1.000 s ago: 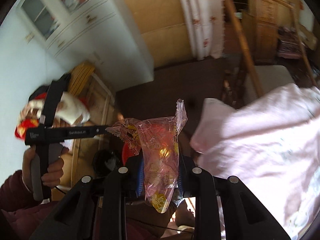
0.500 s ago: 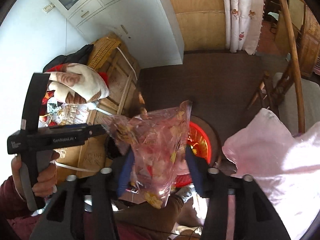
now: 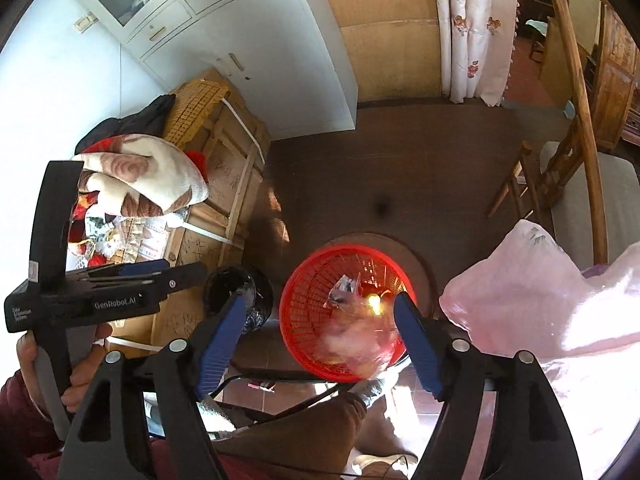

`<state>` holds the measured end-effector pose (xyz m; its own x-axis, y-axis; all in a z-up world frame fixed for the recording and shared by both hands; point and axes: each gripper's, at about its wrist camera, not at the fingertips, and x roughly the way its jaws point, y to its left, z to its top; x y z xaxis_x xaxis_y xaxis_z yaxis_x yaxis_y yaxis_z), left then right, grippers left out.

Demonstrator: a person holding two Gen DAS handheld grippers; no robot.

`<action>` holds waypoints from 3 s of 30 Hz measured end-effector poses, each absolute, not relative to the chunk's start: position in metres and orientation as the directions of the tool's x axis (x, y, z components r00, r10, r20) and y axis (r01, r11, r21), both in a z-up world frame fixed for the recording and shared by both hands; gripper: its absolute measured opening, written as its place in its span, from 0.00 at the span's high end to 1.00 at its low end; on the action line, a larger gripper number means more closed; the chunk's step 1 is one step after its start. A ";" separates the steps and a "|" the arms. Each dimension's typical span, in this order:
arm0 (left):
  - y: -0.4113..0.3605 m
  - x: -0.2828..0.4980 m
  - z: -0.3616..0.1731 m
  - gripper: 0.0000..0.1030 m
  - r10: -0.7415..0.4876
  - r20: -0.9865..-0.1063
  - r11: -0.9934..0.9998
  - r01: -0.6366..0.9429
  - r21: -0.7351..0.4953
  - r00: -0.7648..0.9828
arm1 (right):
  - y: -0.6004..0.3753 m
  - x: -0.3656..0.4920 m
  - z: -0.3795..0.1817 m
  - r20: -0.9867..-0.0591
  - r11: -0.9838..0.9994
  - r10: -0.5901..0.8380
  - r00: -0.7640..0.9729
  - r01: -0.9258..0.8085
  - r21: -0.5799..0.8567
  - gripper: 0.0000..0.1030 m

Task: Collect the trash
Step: 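Carry tissue and pink bag to the red wastebasket and release both, then grasp the clear plastic cup with the left gripper while the right gripper grasps the white medicine box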

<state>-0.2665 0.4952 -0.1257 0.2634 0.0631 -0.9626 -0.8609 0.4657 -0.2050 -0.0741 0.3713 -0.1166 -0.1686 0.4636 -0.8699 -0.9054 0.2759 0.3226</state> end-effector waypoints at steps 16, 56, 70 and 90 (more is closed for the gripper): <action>0.476 -0.181 -0.114 0.27 0.016 -0.950 0.650 -0.725 -0.227 0.312 | 0.283 -0.009 -0.077 -0.828 0.537 0.558 0.061 -0.786 0.304 0.27; 0.055 0.066 -0.071 0.23 -0.277 -0.918 0.935 0.298 -0.190 0.284 | -0.189 -0.044 -0.094 -0.782 0.924 0.201 0.589 0.151 0.351 0.25; 0.033 0.068 -0.121 0.56 -0.143 -0.956 0.946 0.318 -0.057 0.254 | -0.224 -0.051 -0.114 -0.796 0.901 0.230 0.560 0.188 0.392 0.25; 0.058 0.058 -0.078 0.67 -0.204 -0.927 0.959 0.252 -0.125 0.316 | -0.225 -0.040 -0.155 -0.879 0.964 0.136 0.457 0.143 0.223 0.15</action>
<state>0.0579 0.0579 -0.0782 0.3157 -0.2042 -0.9266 0.2524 0.9595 -0.1254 -0.0401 -0.2253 -0.1552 0.4566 0.1357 -0.8792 0.1426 0.9644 0.2229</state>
